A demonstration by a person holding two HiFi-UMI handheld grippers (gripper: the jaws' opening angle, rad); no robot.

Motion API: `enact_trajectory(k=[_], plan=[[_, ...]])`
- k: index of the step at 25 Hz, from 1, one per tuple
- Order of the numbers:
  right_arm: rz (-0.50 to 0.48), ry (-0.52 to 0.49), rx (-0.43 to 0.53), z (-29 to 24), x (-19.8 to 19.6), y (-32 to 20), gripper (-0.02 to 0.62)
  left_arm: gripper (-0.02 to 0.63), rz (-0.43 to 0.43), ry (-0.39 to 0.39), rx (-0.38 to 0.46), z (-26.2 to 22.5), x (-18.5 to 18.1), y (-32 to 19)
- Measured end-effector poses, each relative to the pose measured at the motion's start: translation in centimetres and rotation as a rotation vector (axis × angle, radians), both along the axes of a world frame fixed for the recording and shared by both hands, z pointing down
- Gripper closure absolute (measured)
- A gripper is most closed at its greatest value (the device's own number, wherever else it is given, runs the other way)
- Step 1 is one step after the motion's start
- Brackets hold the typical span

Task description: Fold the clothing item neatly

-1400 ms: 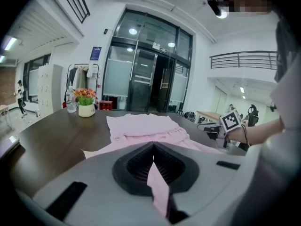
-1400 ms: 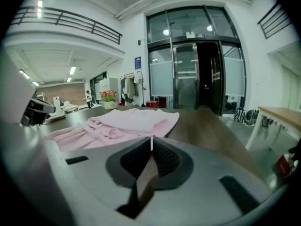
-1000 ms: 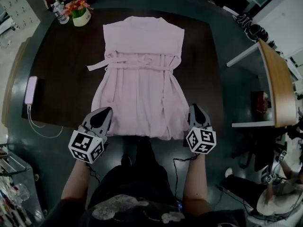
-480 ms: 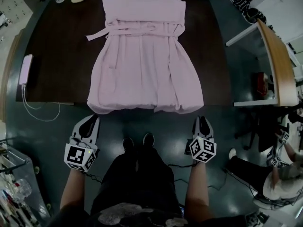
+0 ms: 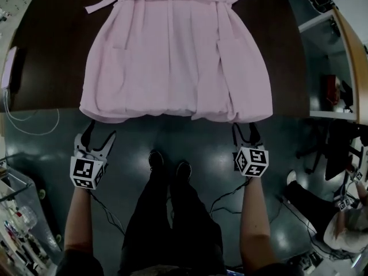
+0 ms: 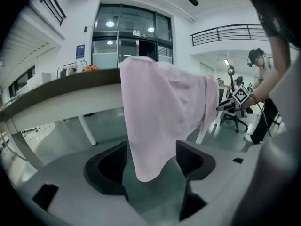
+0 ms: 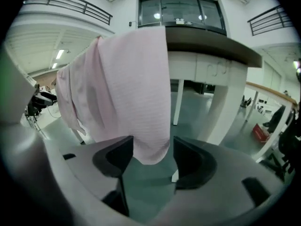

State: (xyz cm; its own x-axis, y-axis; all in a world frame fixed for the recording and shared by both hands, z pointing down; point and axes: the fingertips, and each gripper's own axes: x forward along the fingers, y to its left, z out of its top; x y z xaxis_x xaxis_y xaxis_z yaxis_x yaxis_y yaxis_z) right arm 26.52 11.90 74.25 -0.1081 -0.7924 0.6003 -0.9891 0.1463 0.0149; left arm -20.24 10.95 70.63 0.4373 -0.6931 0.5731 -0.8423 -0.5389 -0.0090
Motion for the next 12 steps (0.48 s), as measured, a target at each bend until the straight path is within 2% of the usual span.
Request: enact_trajectory(k=[3,7,10,12], plan=[[-0.022,0.001,0.044,1.2,0.1,-1.9,0.357,0.296,-0.007,0.023,-0.003,3.0,0.2,-1.4],[-0.061,0.031,0.105,1.3,-1.0,-4.0,0.359,0.296,-0.04,0.007,0.002,6.0,0.2,-2.5],[-0.091,0.025,0.121,1.1,-1.5,-4.4,0.362,0.298,-0.058,0.013,0.018,6.8,0.9,-2.6],[-0.094,0.011,0.121,1.0,-1.8,-4.3,0.39,0.298,-0.054,0.024,0.022,6.8,1.6,-2.4]])
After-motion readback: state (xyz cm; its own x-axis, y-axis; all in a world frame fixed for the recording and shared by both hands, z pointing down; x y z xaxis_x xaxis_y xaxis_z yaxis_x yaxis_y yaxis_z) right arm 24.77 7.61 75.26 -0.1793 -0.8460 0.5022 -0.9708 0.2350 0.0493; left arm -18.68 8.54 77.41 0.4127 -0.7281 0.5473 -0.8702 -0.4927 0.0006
